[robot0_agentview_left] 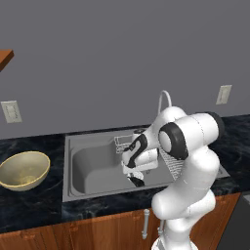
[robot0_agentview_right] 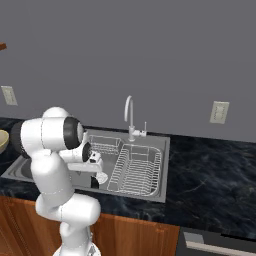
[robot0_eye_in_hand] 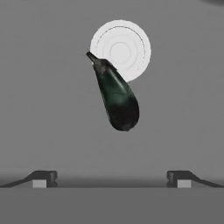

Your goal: Pick the eggplant from the sink and place it in the bowl. Then pick the bowl and place it in the microwave. Then close the microwave door and press the start button.

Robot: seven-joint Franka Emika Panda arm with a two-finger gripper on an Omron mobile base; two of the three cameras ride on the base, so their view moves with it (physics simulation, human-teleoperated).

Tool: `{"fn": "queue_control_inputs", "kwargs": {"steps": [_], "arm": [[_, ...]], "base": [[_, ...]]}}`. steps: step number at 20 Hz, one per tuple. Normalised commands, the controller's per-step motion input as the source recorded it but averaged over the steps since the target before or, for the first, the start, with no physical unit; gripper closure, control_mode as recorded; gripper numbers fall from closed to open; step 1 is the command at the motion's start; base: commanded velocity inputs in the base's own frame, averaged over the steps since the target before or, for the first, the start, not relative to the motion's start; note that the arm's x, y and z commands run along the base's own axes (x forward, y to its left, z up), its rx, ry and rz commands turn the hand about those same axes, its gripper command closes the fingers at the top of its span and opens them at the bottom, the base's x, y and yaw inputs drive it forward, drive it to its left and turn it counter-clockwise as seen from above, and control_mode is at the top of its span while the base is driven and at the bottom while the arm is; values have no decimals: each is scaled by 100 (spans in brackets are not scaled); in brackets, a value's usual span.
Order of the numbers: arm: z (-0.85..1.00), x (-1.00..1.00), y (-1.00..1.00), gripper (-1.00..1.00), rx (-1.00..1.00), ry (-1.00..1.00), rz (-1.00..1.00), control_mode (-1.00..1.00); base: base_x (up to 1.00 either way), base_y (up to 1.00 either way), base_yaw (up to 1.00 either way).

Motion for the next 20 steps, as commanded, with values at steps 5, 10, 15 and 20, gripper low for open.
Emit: {"fn": "queue_control_inputs", "kwargs": {"steps": [5,10,15,20], "arm": [[-53,22,0,-100,-2,13,1,-100],[-35,22,0,-100,-2,1,1,-100],[-36,22,0,-100,-1,0,3,-100],[-37,23,0,-100,0,0,2,-100]], "base": [[0,0,0],[0,0,0],[0,0,0],[0,0,0]]}}
